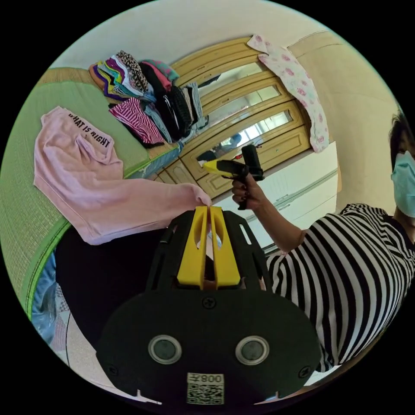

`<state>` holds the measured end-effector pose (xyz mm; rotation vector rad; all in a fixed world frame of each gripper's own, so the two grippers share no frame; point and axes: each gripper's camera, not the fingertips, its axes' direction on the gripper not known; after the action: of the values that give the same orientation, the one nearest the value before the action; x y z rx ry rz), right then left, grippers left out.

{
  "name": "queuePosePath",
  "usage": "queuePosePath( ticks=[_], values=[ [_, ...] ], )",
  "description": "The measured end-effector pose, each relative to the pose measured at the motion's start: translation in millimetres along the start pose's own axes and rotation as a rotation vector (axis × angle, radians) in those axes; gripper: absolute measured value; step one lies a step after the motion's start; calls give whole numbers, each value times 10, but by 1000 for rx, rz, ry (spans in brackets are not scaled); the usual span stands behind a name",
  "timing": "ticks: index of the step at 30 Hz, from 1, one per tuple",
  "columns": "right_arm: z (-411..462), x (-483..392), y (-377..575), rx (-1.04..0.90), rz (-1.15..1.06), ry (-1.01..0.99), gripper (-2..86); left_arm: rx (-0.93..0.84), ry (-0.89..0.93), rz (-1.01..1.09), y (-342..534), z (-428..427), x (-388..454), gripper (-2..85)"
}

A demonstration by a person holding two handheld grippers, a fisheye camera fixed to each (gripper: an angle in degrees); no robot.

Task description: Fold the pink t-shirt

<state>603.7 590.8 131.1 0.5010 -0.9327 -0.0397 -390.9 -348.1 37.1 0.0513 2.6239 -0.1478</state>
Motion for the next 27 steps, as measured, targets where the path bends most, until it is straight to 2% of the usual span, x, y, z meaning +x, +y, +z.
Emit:
queuePosePath(
  ticks=[3,8,14,18,23,27],
  values=[
    [238,-168,-54,-58,-108,31,54,-116,-32,13,-55,318,61,7],
    [1260,-645,-158,-372,-376,189,84,-196,-73,57,-169,609,199,7],
    [2361,-842,-107,-716,-528,313,115,-215,-106,63,-307,727,270,9],
    [2664,-816,-14,-812,-530,419,98,-214,-118,68,-383,750,298,10],
    [2836,-740,270,-866,-544,589,19,-230,-115,67,-500,769,296,14],
    [2724,-709,431,-827,-506,550,9,-204,-109,66,-582,634,280,25]
  ],
)
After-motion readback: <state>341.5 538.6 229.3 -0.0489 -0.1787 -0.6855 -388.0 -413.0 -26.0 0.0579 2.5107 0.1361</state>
